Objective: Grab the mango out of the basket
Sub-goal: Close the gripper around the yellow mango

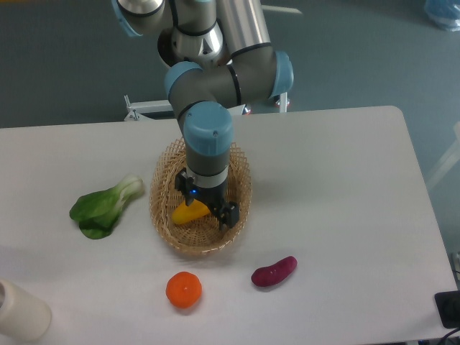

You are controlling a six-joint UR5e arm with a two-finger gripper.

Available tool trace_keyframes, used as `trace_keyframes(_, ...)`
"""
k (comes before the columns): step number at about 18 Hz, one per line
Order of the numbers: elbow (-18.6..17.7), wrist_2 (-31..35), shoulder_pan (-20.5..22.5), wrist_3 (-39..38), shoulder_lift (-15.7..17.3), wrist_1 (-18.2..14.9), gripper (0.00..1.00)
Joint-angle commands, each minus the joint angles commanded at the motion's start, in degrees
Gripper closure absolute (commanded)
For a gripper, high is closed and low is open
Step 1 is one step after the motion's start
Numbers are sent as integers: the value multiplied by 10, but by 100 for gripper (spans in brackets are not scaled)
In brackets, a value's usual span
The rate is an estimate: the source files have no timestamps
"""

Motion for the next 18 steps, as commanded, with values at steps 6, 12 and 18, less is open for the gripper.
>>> trace_keyframes(6, -18, 4, -4, 3, -4, 0, 0)
trace_keyframes(12, -24, 21, -13, 3, -11, -1, 0)
trace_keyframes(18, -21, 91, -36, -3, -24, 1, 31)
